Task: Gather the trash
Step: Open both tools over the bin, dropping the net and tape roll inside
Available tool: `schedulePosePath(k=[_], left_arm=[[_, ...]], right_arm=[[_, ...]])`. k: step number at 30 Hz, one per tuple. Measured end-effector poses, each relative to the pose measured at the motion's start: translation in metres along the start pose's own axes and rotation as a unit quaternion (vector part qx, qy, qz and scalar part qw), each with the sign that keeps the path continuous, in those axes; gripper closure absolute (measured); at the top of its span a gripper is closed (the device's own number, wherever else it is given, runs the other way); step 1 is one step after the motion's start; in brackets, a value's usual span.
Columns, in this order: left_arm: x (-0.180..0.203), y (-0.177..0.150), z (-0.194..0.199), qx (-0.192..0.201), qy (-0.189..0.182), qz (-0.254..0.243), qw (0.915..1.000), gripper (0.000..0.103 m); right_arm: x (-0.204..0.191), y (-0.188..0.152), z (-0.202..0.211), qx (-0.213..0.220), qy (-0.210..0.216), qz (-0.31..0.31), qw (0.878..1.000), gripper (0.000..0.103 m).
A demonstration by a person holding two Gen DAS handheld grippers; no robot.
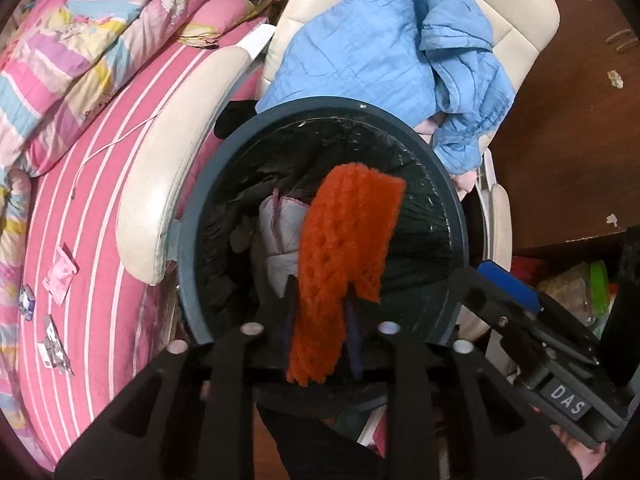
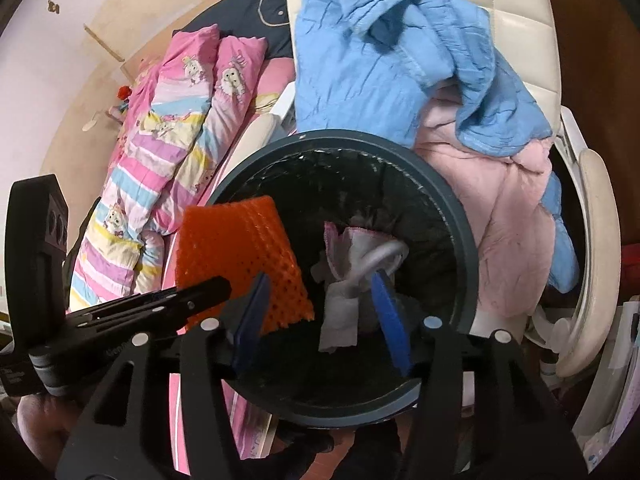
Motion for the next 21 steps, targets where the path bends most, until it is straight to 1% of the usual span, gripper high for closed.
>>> schedulePosePath(k=[1,2,3,6,10,12,13,19,21], left_arm=[[0.002,0.001,0.0,0.0,-0.002,-0.002,1.0,0.066],[0.004,0.002,-0.001,0.001,-0.004,-0.004,1.0,0.057],[0.006,0.003,-0.001,0.003,-0.003,-0.007,1.0,0.052],[0.011,0.004,-0.003,0.004,-0.005,-0.013,0.9999,0.044],[0.012,0.003,-0.003,0.004,-0.008,-0.013,0.9999,0.041],[0.009,0.001,-0.001,0.008,-0.008,-0.012,0.9999,0.033],[0.008,0.001,0.001,0.01,-0.007,-0.01,0.9999,0.032],[-0.012,-0.005,0.015,0.027,-0.001,0.011,0.9996,0.029],[-0.022,-0.008,0.023,0.034,0.001,0.021,0.9992,0.027]], right_arm=[[0.001,0.0,0.001,0.001,-0.001,-0.002,1.0,0.049],[0.003,0.001,0.001,0.002,-0.002,-0.004,1.0,0.049],[0.004,0.001,0.002,0.003,-0.002,-0.004,1.0,0.049],[0.007,0.001,0.003,0.005,-0.005,-0.007,1.0,0.048],[0.01,0.001,0.005,0.009,-0.007,-0.011,1.0,0.047],[0.008,0.001,0.006,0.012,-0.008,-0.012,1.0,0.045],[0.007,0.001,0.006,0.013,-0.008,-0.011,1.0,0.045],[-0.018,-0.001,0.005,0.015,0.0,0.013,1.0,0.042],[-0.029,-0.002,0.005,0.016,0.003,0.022,1.0,0.039]])
Point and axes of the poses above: each gripper's, at about its wrist camera, not at the fingertips, and z roughly against the way its jaws point, x to its right, y to its top, the point moved 6 cm from there along -z, roughly the way its jaws point
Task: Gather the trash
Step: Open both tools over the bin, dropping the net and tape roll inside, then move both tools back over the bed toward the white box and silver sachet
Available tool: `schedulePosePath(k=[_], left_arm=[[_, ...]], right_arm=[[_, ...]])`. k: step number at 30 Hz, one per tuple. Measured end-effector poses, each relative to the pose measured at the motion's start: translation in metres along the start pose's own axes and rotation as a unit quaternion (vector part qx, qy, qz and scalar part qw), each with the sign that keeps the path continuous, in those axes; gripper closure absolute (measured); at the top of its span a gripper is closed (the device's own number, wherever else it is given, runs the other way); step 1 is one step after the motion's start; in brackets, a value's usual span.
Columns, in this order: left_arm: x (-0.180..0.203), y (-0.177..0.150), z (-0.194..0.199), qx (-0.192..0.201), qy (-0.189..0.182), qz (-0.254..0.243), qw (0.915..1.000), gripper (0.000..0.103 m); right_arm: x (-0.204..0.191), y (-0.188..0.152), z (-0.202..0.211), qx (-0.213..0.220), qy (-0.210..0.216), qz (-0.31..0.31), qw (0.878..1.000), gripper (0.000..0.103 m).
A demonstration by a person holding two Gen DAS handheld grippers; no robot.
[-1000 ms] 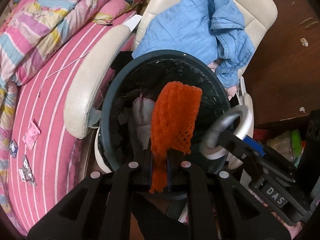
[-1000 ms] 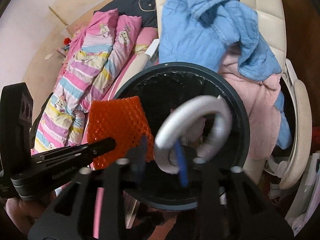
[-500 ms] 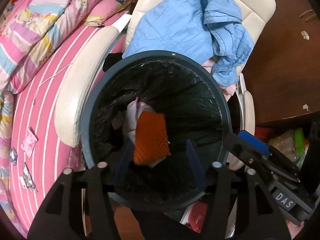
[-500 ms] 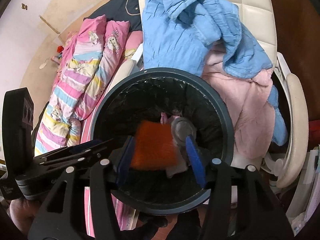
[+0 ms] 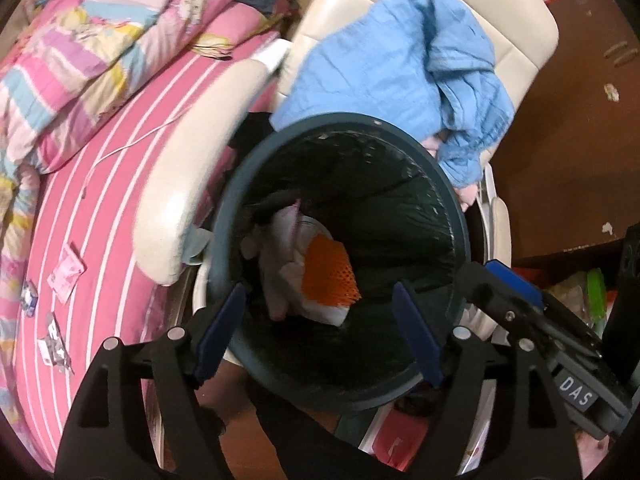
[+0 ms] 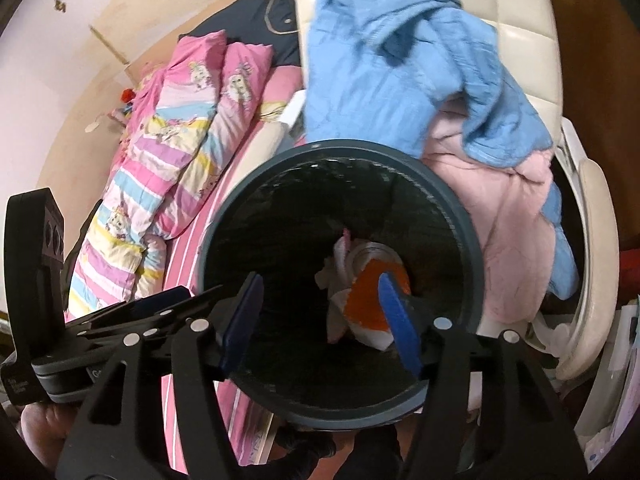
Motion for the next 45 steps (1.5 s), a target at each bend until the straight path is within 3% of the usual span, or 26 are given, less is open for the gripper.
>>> schedulePosePath(k=[4,6,14,20,29,38,45], left_arm=[[-0.025,-0.007,0.02,0.022,0.007,0.025,0.9994,0.024],[-0.042,-0.012,0.031,0.035,0.012,0.044,0.9983,0.018],[-0.127,-0.057,0.075,0.064,0.032,0.125,0.9895,0.018],[-0.201,-0.109,0.111,0.079,0.044,0.191,0.9773,0.018],[-0.304,-0.177,0.166,0.096,0.054,0.243,0.9639,0.017],[-0.39,-0.247,0.185,0.08,0.045,0.268,0.959,0.017],[-0.443,-0.28,0.192,0.069,0.041,0.282,0.956,0.017]], right_arm=[[-0.031,-0.001,0.002,0.007,0.009,0.026,1.0,0.029],[-0.048,-0.003,0.003,0.014,0.015,0.04,0.999,0.02],[-0.137,-0.037,-0.015,-0.018,0.044,0.108,0.993,0.018],[-0.219,-0.087,-0.027,-0.044,0.068,0.168,0.982,0.017],[-0.329,-0.165,-0.039,-0.066,0.085,0.216,0.97,0.017],[-0.396,-0.233,-0.066,-0.089,0.074,0.222,0.968,0.017],[-0.433,-0.264,-0.08,-0.095,0.06,0.223,0.968,0.017]])
Point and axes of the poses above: each gripper's, at about its wrist camera, not at the fingertips, and z roughly against the way its jaws point, x to its right, y to its top, the point moved 6 cm from there along -z, roughly the way its jaws point
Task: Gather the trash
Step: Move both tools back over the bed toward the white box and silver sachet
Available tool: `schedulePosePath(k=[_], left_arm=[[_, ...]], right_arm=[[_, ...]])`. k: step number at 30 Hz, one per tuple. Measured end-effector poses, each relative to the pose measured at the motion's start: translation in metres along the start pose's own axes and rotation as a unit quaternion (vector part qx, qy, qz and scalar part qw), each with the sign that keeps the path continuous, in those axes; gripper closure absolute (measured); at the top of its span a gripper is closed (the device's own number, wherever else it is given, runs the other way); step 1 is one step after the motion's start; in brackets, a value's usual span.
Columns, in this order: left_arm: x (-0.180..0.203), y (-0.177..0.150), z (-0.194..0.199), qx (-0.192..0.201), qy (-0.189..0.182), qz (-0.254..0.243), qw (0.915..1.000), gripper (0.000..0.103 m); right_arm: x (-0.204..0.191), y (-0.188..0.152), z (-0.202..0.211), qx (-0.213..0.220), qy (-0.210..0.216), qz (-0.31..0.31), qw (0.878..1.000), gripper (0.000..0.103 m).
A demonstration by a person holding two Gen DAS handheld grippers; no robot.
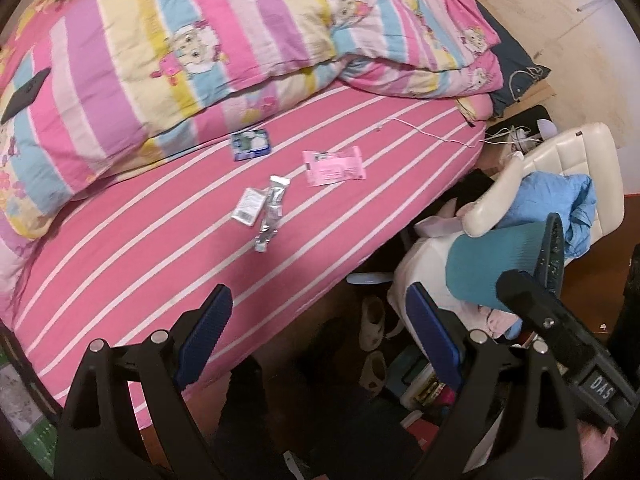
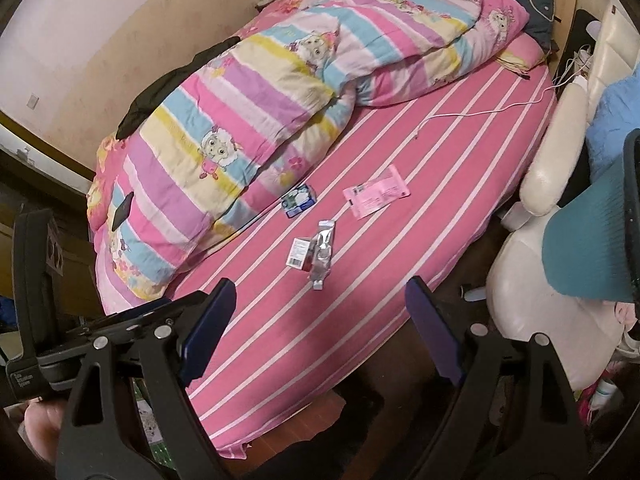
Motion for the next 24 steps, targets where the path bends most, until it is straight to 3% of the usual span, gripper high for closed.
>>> schedulePosePath(k=[11,18,24], left_arm=[[-0.051,0.01,-0.045,-0.028,0.008,0.037,0.9989,0.017],[-0.07,0.032,-0.109,-0.051,0.024,0.04,0.9976,0.017],[-0.085,0.051,-0.169,-0.07,0.027,0.041,0.9963,0.017]], right_arm=[[-0.007,0.007,-0.055,-0.029,-0.014,0.0,0.999,0.017],[0.0,0.007,-0.126,-0.063,-0.003,0.005,0.998,0.02],[0.021,0.004,-0.185,-0.091,0.001,-0.029,0.995,0.023]])
Point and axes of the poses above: each gripper's, at about its wrist camera, not at the fingertips, and z roughly against the way its jaws point, x to its right, y to its top, the point moved 6 cm from there along -z, roughly the way its jaws point
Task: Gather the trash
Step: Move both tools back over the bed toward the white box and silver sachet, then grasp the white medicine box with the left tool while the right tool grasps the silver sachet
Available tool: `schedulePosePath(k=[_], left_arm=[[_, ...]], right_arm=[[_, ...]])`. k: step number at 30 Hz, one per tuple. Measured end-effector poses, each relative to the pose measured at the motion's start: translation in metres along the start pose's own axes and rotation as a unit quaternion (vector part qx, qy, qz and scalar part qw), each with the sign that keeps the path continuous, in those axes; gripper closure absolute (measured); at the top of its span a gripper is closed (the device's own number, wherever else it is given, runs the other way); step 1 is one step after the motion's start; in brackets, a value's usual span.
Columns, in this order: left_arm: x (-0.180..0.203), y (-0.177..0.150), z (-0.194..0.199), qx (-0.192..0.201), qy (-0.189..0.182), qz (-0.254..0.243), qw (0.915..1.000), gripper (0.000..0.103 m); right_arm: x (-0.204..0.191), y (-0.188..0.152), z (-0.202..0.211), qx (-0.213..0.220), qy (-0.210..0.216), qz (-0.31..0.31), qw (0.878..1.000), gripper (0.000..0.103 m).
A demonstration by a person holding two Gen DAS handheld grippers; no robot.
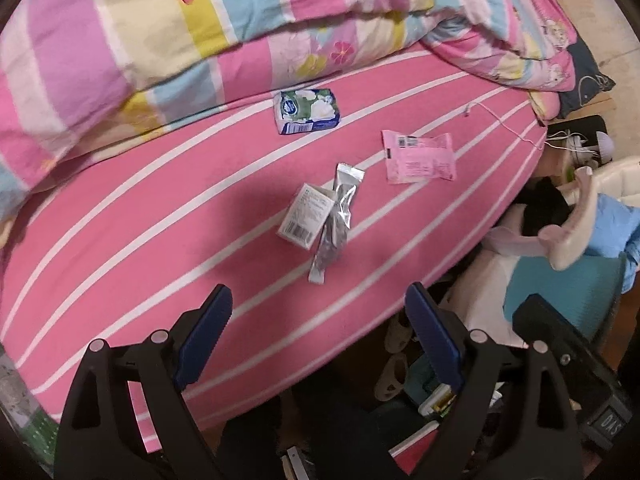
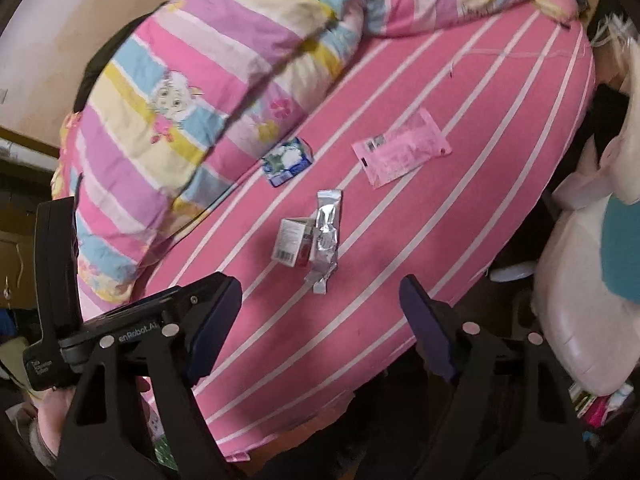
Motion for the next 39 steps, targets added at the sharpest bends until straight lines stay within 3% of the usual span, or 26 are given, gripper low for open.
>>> schedulePosePath(k=[7,10,19,22,24,30,35,39], left_arm=[[-0.003,0.018,-0.071,-0.034,0.013,-0.022,0.9991,0.019],[-0.008,0.022,-0.096,-0.049,0.012,-0.018,0.9986,0.025],[-0.016,0.029,-0.149,-0.08,0.016,-0.007,0.9966,0.034],[-0.019,0.03,-0.158,-0.091,0.016,-0.001,0.9957,0.045],[-0.024,0.03,-0.16,-0.093,0.015,0.007,0.9955,0.059],[-0.029,0.035,-0.152,-0.077,0.014,0.005,0.997,0.076],[-0.038,0.034,-0.149,-0.068,0.013,0.011,0.9975,0.085],[-0.045,0.037,-0.149,-0.061,-0.002,0.024,0.9979,0.085]], right_arm=[[0.022,0.008,-0.054,-0.021,0.0,-0.015,1.0,0.023],[0.028,0.01,-0.071,-0.027,0.002,-0.022,0.999,0.022],[0.032,0.021,-0.103,-0.039,0.003,-0.031,0.999,0.022],[0.03,0.023,-0.111,-0.042,0.004,-0.029,0.999,0.022],[0.028,0.024,-0.118,-0.045,0.003,-0.027,0.999,0.022],[0.019,0.025,-0.136,-0.055,0.008,-0.023,0.998,0.022],[0.003,0.024,-0.156,-0.068,0.009,-0.012,0.998,0.022],[-0.002,0.023,-0.175,-0.079,0.001,-0.004,0.997,0.023]])
Point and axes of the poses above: each gripper's, at about its wrist camera, not at the fingertips, and z roughly against the way its jaws point, x to its right, y to its top, the point moved 6 cm from there along -z, roughly the way its jaws point
